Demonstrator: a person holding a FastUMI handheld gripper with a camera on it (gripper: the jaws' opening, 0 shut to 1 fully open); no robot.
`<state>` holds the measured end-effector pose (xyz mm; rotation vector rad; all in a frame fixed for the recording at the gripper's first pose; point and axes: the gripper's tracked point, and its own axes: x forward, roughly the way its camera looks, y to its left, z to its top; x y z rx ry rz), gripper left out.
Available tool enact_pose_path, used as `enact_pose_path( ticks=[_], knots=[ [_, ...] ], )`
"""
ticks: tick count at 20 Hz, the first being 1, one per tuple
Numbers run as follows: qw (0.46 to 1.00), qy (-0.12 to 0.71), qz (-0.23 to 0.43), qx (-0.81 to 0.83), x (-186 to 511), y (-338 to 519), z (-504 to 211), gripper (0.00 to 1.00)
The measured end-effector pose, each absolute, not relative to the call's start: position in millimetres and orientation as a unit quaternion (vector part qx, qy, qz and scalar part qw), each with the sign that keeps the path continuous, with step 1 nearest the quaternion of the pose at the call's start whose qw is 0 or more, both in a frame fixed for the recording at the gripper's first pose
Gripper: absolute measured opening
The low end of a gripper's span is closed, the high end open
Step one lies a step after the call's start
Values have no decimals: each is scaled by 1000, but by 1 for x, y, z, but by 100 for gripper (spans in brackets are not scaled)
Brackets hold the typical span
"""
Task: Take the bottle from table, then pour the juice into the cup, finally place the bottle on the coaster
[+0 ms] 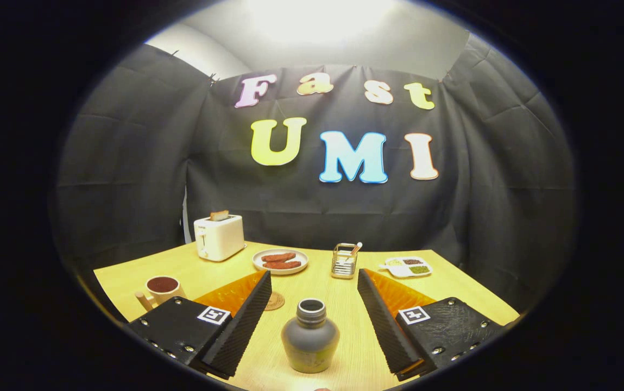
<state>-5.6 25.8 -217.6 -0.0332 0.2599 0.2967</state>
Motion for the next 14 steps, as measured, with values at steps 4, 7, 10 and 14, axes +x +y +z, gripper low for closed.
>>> enact_pose_path(
  ticks=[4,7,10,14],
  knots=[
    [973,165,161,-18,-9,27,-251,97],
    [967,189,169,-7,-13,30,-272,97],
    [964,206,166,-1,-15,29,-288,97],
    [958,226,173,-9,-19,32,-311,97]
  ],
)
